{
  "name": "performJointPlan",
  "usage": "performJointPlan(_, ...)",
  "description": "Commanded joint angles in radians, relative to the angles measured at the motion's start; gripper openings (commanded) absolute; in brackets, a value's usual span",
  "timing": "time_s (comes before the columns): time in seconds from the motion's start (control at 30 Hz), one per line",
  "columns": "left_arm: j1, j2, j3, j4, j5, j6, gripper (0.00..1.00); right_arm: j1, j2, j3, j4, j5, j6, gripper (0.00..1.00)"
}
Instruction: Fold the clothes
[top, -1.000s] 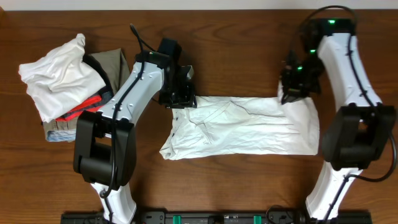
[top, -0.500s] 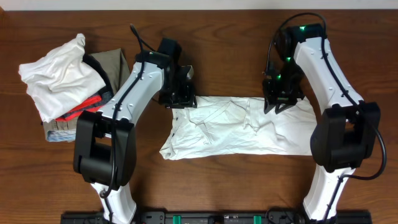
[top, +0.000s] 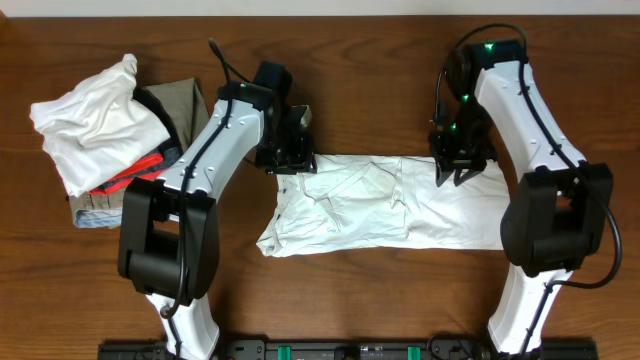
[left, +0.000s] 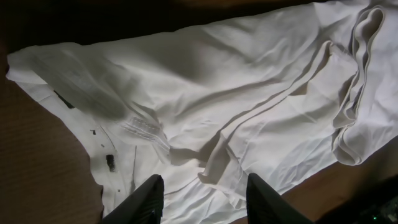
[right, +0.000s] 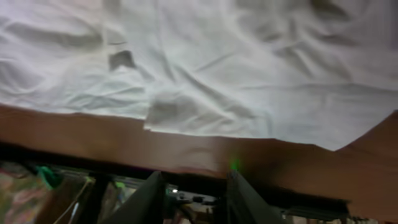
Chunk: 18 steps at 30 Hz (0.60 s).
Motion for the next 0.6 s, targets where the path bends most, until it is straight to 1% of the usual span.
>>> performJointPlan(0.0,0.005,0.0,0.013,-0.001,-0.009,0.002,0.44,-0.011,-0.007,-0.024,0.039,0.121,0.07,0.32)
performJointPlan(0.03,0.005,0.0,0.013,-0.004,-0.01,0.002,0.44,-0.015,-0.007,-0.029,0.056,0.157,0.097,0.32)
performJointPlan(0.07,0.005,0.0,0.013,-0.009,-0.018,0.002,0.5,-0.019,-0.007,-0.032,0.068,0.183,0.119,0.32)
performJointPlan(0.1,0.006,0.0,0.013,-0.016,-0.034,0.002,0.54,-0.025,-0.007,-0.035,0.078,0.198,0.13,0.32)
performJointPlan(0.2,0.011,0.0,0.013,-0.037,-0.09,0.002,0.61,-0.045,-0.007,-0.044,0.099,0.199,0.131,0.33)
performJointPlan(0.27,0.019,0.001,0.013,-0.037,-0.096,0.002,0.68,-0.058,-0.007,-0.058,0.114,0.2,0.131,0.34)
performJointPlan(0.37,0.038,0.005,0.012,-0.035,-0.102,0.002,0.7,-0.069,-0.007,-0.093,0.137,0.2,0.131,0.34)
performJointPlan(0.57,0.08,0.016,-0.012,-0.016,-0.106,0.002,0.71,-0.07,-0.007,-0.211,0.211,0.196,0.131,0.32)
